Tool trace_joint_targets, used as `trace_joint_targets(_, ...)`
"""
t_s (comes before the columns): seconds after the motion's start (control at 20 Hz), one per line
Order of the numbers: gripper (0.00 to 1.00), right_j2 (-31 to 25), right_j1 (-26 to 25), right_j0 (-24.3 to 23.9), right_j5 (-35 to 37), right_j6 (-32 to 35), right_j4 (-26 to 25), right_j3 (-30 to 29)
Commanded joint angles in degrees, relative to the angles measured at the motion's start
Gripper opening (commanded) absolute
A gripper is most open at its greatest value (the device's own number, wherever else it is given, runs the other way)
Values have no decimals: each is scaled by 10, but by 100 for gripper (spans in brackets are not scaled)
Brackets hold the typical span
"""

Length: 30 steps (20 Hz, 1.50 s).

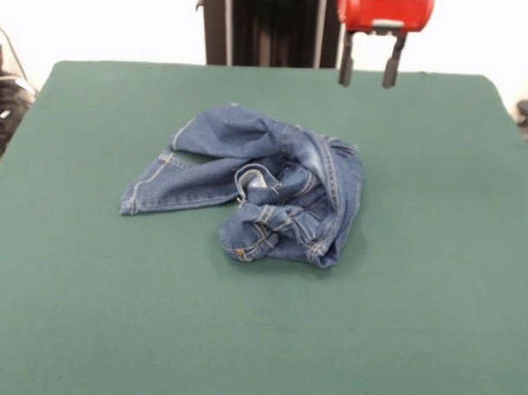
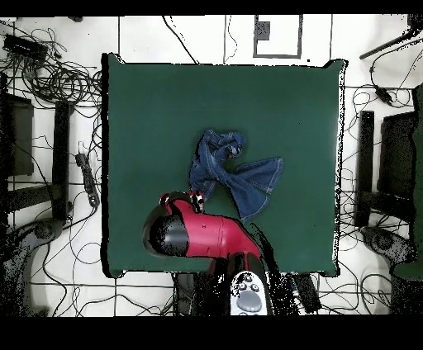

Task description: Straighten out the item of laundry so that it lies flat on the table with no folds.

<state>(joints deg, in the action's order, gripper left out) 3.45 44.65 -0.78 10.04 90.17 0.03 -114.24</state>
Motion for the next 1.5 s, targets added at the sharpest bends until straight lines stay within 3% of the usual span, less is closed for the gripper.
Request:
trace_joint_targets(0.05,100,-16,0,-13,46,40,-29,36)
trace_joint_targets(0.75,100,-26,-13,-39,14,41,-82,64)
trace_joint_targets(1.5,100,-21,-56,-28,-45,57,-131,113)
